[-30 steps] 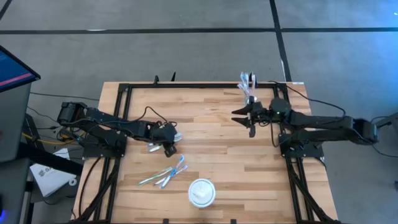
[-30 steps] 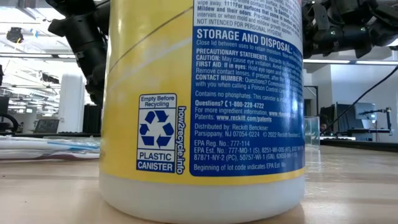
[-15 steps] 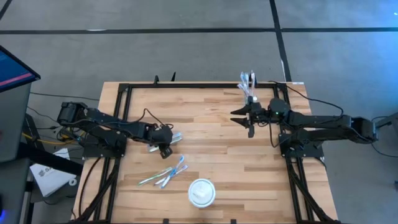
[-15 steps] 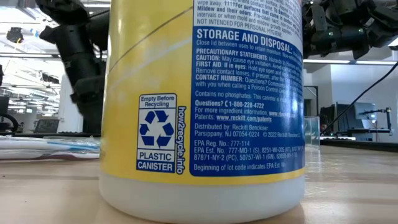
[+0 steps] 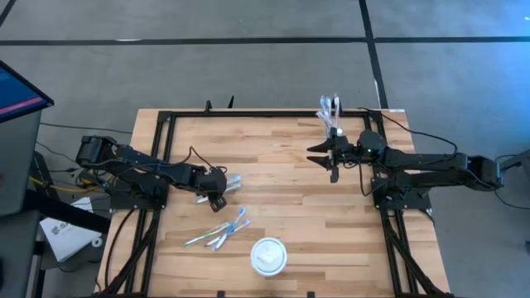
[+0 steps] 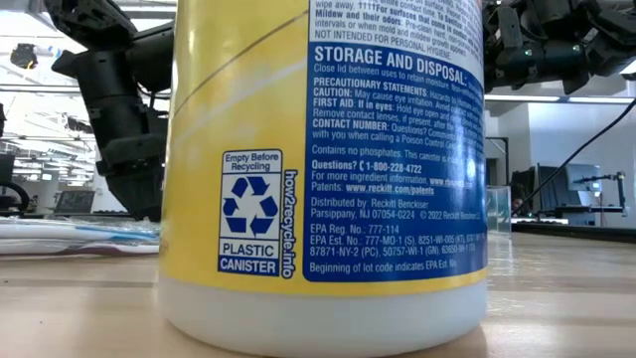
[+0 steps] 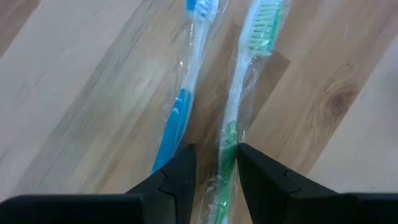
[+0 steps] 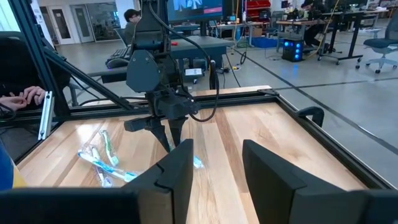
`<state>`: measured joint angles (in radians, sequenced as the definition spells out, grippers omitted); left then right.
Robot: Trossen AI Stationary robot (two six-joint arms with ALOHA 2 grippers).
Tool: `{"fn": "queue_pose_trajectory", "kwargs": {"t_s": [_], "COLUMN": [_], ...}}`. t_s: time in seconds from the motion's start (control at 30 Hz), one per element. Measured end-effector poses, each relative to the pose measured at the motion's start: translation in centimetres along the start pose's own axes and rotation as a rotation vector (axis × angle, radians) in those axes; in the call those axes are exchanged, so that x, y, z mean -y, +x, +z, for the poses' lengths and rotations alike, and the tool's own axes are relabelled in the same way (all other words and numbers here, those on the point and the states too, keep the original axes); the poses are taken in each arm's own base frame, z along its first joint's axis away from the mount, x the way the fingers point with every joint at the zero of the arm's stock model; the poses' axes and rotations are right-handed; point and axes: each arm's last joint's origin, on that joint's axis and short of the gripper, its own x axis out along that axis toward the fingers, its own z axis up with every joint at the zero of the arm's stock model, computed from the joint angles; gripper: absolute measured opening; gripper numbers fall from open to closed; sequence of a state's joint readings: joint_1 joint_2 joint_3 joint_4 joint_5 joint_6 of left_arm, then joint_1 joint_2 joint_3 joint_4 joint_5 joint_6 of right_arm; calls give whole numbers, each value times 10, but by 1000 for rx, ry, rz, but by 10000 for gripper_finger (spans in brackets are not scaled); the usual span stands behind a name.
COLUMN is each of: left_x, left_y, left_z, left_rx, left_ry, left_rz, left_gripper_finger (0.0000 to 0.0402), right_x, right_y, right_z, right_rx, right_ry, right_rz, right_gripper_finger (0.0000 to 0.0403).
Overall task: Pick & Place toothbrushing station
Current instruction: Put the green toothbrush into the transparent organizer
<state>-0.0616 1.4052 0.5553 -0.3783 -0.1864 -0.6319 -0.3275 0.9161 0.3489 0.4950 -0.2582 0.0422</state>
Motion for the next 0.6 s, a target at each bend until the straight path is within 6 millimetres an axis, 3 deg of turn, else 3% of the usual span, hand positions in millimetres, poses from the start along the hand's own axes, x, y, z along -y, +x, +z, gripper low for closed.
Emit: {"fn": "queue_pose_trajectory", "kwargs": {"t_s": [0.2,0.47,0.6], "left_x": [0,0,3], "left_y": [0,0,1], "left_z": [0,0,2], "left_rx": [-1,5,14], "left_ry": [-8,-11,-17], "left_rz": [1,-2,-50], "left_gripper_finger": [99,14,19], "right_x": [0,0,0], "right_y": [0,0,0], "right_z": [0,0,0], "right_rx": [0,0,-1], "right_ry": [0,0,0], "right_rz": [1,1,1], "right_gripper_finger": [129,127,127]}}
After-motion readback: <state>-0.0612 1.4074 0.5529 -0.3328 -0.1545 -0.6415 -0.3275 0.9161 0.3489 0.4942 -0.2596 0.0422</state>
